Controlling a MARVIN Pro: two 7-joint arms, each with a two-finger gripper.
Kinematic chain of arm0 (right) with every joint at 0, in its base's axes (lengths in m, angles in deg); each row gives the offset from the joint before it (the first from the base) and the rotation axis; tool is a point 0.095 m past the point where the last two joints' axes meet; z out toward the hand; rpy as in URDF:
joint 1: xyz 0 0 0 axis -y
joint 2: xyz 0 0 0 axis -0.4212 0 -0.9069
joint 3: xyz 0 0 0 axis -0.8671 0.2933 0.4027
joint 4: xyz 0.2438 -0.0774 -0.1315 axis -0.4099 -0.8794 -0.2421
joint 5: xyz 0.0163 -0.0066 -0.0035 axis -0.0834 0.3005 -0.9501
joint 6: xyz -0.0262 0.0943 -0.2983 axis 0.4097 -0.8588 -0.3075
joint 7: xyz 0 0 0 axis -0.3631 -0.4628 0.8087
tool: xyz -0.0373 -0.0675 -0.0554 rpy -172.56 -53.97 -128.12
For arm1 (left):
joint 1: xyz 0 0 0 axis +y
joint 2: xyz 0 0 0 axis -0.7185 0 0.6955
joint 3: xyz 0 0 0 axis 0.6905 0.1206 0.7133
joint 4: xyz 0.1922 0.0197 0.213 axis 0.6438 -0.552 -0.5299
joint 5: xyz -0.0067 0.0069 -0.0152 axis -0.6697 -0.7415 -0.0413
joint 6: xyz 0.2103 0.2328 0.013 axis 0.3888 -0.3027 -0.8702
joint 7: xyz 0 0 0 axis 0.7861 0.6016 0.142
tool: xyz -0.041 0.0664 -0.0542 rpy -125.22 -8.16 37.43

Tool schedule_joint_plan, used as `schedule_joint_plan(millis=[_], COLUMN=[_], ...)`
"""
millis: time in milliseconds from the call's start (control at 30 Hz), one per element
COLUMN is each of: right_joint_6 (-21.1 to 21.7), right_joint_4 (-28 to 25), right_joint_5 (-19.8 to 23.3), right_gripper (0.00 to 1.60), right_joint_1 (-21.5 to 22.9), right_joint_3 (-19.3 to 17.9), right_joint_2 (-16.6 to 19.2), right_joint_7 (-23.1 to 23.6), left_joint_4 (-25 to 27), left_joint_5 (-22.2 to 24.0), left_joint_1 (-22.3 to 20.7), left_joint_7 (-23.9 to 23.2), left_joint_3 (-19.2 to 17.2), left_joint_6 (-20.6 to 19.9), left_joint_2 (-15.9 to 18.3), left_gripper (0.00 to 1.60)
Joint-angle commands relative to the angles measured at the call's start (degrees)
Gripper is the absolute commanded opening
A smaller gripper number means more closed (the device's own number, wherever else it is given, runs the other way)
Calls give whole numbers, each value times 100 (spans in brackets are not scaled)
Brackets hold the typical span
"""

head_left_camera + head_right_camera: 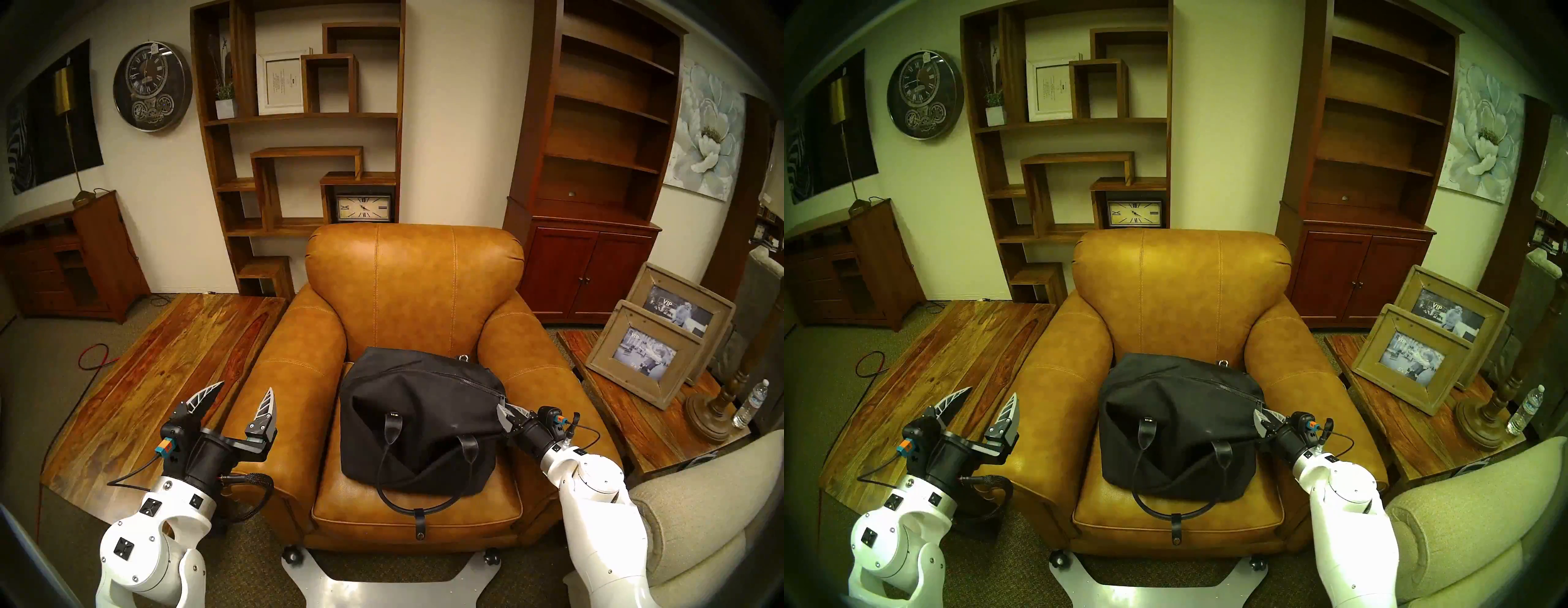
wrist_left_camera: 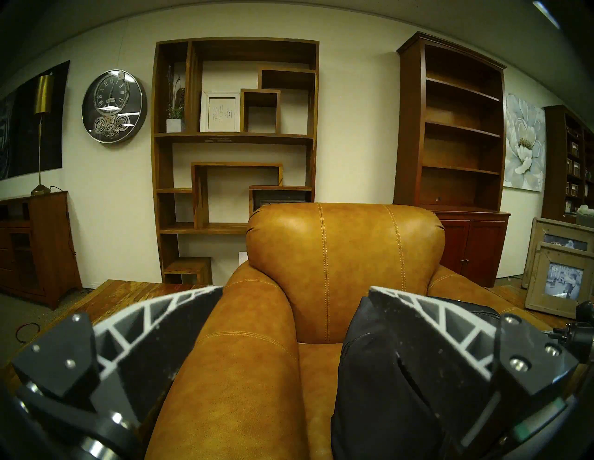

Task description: Open a bag with a zipper

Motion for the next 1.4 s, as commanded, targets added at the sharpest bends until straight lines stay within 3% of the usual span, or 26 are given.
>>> schedule_joint_plan(millis=[0, 133, 200, 333, 433, 533, 633, 667, 767, 1200, 1367], right_joint_6=[-38, -45, -50, -45, -13, -28, -7, 22, 79, 350, 703], right_joint_4=[-77, -115, -134, -146, -145, -77, -99, -118, -186, -1170, -1500], right_joint_5=[55, 46, 38, 3, -37, -81, -105, -125, -96, -129, -343], right_gripper=[55, 53, 34, 30, 2, 13, 12, 0, 0, 0, 0], right_joint_1=[87, 66, 60, 75, 94, 133, 131, 130, 143, -77, -152], right_joint_3=[-20, -31, -35, -28, -9, 19, 33, 42, 42, 239, 443], right_joint_2=[-20, -42, -52, -57, -49, -37, -41, -42, -87, -265, -329], right_joint_7=[21, 2, -3, -22, -51, -75, -114, -136, -145, -113, -275], left_joint_4=[117, 117, 117, 116, 116, 116, 116, 116, 115, 109, 110], left_joint_5=[-12, -12, -12, -11, -11, -11, -11, -11, -11, -8, -9], left_joint_1=[-4, -4, -4, -4, -4, -4, -4, -4, -5, -9, -8], left_joint_7=[-10, -10, -10, -10, -10, -10, -10, -10, -10, -11, -11], left_joint_3=[5, 5, 5, 5, 5, 5, 5, 5, 5, 5, 5], left_joint_6=[15, 15, 15, 15, 15, 15, 15, 15, 16, 19, 18], left_joint_2=[11, 11, 11, 11, 11, 11, 11, 11, 11, 11, 11], left_gripper=[160, 160, 160, 160, 160, 160, 160, 160, 160, 160, 160])
